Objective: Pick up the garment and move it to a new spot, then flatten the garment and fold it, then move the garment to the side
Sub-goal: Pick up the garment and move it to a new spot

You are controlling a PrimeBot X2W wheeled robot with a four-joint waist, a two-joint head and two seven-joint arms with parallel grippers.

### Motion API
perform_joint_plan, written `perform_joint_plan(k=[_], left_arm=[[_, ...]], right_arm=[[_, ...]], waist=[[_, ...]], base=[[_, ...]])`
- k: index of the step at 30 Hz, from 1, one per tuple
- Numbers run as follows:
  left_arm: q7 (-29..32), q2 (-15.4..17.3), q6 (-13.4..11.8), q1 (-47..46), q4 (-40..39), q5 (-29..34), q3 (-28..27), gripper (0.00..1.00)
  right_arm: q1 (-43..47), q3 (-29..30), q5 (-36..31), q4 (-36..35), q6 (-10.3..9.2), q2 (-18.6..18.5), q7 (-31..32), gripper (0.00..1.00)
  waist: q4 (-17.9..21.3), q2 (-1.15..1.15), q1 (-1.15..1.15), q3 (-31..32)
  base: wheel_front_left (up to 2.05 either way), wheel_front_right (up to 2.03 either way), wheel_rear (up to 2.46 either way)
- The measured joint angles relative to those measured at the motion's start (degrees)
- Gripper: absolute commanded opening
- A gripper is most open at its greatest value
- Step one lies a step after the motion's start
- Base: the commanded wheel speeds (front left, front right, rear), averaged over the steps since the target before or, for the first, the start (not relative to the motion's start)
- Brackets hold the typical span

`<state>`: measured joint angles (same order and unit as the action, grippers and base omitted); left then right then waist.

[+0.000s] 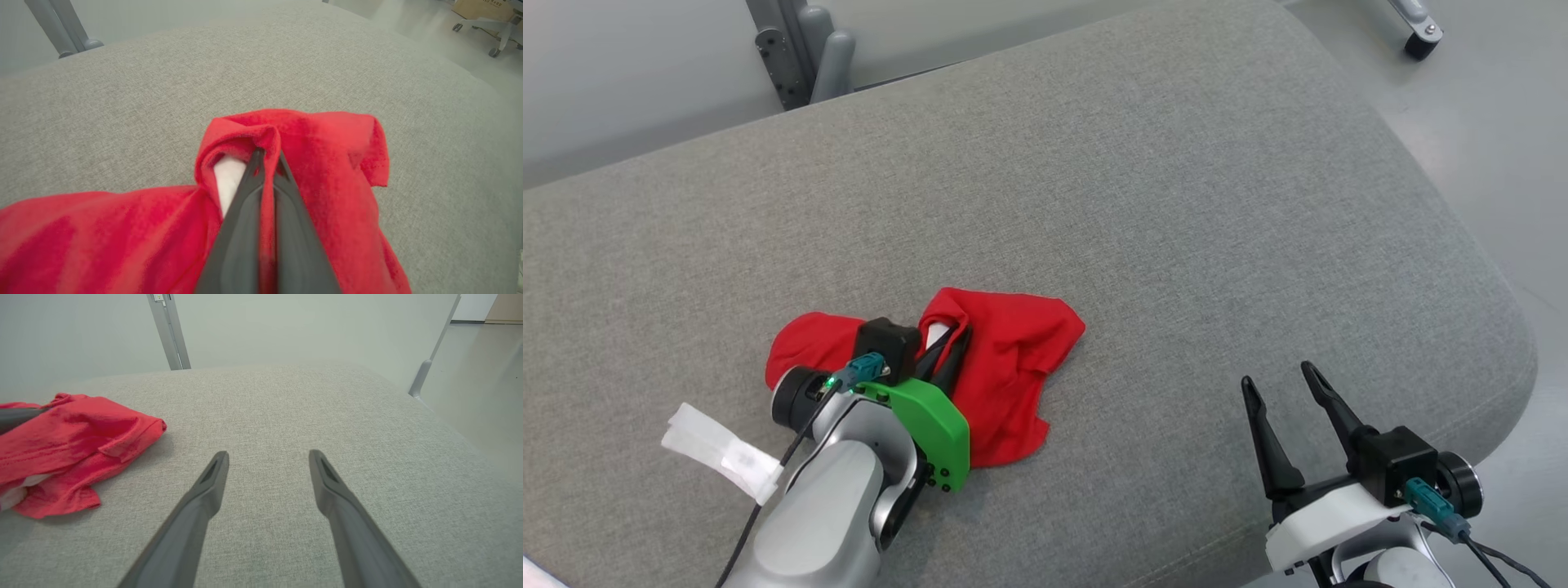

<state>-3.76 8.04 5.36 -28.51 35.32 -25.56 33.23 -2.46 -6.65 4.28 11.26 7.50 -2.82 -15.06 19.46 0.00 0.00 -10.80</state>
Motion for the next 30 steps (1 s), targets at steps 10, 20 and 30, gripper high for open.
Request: perform_joint_plan(k=[10,20,30], left_arm=[[-2.8,-1.9,1.2,-1.1,3.7,-0.8,2.2,1.0],[-0.8,8.2,-6.4,17.9,-20.7,-6.7,-4.6,1.0],[-8.6,11.4,-12.2,29.1,-26.8,-5.3,-7.9,1.0]], right_arm=[[1.2,1.3,-1.2,0.6,0.0,0.0,0.0,1.0],[4.5,3.8,-2.8,-1.7,0.0,0.0,0.0,1.0],[8.9,7.5,-5.1,-3.0,0.0,0.1,0.0,1.0]], waist=[[-1.8,0.0,0.0,1.9],[-6.3,0.0,0.0,6.5],[-12.9,0.0,0.0,9.4]], base=[[0.0,0.0,0.0],[0.0,0.0,0.0],[0.0,0.0,0.0]])
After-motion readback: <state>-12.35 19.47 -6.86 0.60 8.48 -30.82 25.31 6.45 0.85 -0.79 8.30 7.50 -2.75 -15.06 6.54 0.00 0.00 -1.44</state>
